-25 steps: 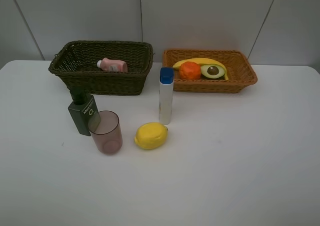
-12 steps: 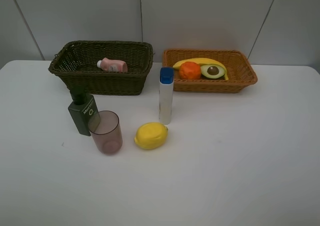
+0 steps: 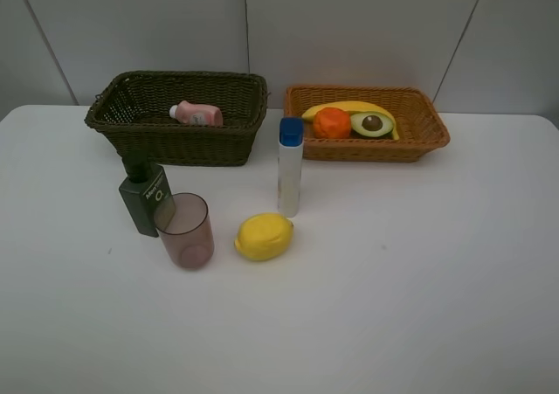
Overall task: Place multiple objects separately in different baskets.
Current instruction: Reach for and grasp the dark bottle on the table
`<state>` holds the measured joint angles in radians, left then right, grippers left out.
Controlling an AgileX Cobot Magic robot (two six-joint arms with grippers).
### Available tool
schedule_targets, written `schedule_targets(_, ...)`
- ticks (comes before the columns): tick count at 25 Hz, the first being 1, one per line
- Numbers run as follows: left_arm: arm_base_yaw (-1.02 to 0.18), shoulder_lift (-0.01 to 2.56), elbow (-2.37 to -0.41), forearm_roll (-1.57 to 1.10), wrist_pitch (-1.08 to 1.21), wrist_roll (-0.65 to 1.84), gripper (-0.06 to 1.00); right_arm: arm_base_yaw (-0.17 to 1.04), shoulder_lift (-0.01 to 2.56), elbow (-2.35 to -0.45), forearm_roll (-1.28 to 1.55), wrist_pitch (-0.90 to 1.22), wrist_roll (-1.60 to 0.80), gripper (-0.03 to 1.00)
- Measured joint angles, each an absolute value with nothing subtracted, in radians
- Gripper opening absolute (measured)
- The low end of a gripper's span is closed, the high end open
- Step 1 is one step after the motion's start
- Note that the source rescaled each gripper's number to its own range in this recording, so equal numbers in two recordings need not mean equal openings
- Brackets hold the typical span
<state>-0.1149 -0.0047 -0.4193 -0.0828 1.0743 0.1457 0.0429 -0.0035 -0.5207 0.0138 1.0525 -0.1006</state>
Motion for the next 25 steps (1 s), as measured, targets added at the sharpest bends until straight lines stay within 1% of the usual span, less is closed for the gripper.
schedule_targets(25, -0.115, -0.005, -0.419, -0.083, 1.074, 0.146, 0.95, 0.043, -0.004, -0.521, 0.014, 1.052, -0.101, 0.9)
